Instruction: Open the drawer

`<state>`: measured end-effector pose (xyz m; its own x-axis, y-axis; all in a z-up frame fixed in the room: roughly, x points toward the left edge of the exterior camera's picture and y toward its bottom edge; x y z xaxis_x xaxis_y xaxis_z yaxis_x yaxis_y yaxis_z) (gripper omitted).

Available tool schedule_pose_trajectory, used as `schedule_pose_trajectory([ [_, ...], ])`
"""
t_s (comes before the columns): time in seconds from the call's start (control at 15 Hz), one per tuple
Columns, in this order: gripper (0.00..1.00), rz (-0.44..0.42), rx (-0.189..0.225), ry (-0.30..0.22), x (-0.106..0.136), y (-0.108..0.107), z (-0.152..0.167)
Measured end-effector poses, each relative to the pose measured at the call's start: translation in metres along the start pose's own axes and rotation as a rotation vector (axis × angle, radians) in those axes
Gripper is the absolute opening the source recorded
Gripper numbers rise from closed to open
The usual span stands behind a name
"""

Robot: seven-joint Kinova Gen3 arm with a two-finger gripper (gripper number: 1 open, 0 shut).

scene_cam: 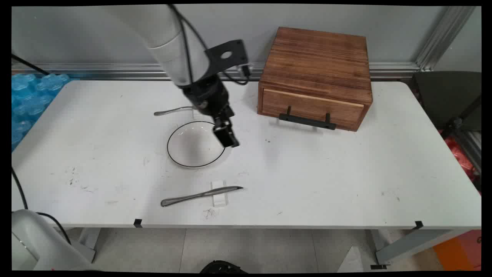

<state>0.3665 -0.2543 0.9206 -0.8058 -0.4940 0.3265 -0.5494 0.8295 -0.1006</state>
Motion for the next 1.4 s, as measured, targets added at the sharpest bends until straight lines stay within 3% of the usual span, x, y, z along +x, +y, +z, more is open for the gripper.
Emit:
schedule_pose_trajectory([
  [0.6, 1.00, -0.014, 0.052, 0.073, 0.073, -0.010, 0.024],
  [1.07, 1.00, -0.008, 0.065, 0.110, 0.116, -0.022, 0.055],
  [1.4, 1.00, 0.049, 0.057, 0.120, 0.141, -0.032, 0.088],
])
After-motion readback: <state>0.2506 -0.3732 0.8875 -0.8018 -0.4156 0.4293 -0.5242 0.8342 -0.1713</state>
